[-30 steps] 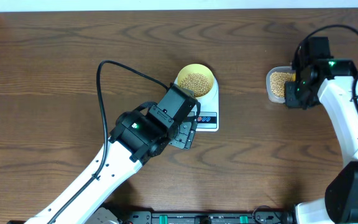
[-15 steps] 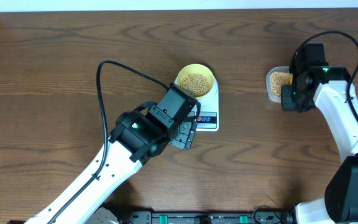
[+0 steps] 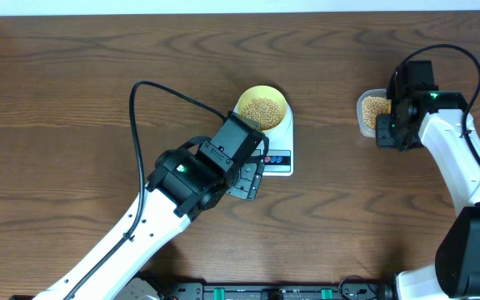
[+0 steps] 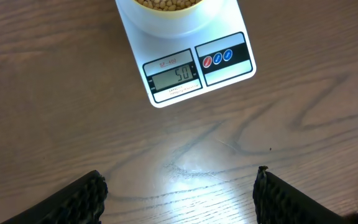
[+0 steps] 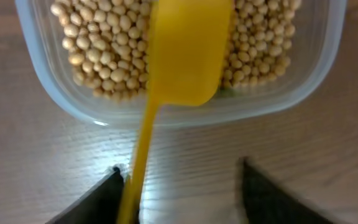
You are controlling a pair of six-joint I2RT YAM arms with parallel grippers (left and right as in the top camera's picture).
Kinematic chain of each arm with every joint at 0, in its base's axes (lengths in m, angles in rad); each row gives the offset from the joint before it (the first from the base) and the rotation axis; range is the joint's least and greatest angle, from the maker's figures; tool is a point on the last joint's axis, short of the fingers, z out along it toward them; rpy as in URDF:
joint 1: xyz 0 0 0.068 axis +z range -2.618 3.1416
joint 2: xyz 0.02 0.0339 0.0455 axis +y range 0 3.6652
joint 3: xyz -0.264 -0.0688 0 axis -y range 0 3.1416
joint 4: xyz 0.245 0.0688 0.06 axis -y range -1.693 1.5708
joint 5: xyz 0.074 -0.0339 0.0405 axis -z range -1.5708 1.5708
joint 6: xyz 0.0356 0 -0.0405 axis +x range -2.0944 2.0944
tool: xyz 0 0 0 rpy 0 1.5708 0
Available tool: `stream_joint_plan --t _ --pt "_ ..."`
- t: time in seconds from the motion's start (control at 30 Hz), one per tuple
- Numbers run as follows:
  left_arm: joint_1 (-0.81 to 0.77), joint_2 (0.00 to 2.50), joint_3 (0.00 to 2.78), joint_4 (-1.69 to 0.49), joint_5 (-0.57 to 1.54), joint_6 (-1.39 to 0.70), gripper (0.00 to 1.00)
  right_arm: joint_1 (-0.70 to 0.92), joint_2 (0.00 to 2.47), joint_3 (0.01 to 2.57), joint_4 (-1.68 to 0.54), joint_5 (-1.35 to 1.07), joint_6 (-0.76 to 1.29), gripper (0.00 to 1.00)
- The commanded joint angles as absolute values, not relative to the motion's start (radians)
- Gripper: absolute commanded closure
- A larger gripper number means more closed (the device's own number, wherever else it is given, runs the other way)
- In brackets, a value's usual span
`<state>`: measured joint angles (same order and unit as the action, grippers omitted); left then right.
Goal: Scoop item into bowl and weigh 50g on scale
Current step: 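Lower the scoop into the tub and release it, right gripper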
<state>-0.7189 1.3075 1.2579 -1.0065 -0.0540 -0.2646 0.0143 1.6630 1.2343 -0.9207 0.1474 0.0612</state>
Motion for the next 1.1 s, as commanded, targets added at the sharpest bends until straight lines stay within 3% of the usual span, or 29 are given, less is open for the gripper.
stream_joint_plan --t 0.0,0.27,0.3,0.37,1.07 --pt "-0.717 1.311 1.277 -1.008 -0.053 -0.257 0.22 0.02 1.67 1.229 -0.917 0.147 0.062 0.32" --pt "-0.717 1.311 1.277 -1.008 -0.053 -0.257 0.22 0.02 1.646 1.234 -0.917 0.075 -0.001 0.22" --pt "-0.717 1.311 1.277 -1.008 -0.053 -0.257 0.22 0.02 1.639 1.236 -0.919 0.066 -0.001 0.19" --pt "-0.717 1.311 1.277 -1.008 -0.053 -0.257 0.22 0.02 1.62 1.242 -0.925 0.046 -0.009 0.01" --pt "-0.717 1.311 1.277 -1.008 -0.053 -0.257 0.22 0.02 1.075 1.251 -1.122 -0.112 -0.037 0.01"
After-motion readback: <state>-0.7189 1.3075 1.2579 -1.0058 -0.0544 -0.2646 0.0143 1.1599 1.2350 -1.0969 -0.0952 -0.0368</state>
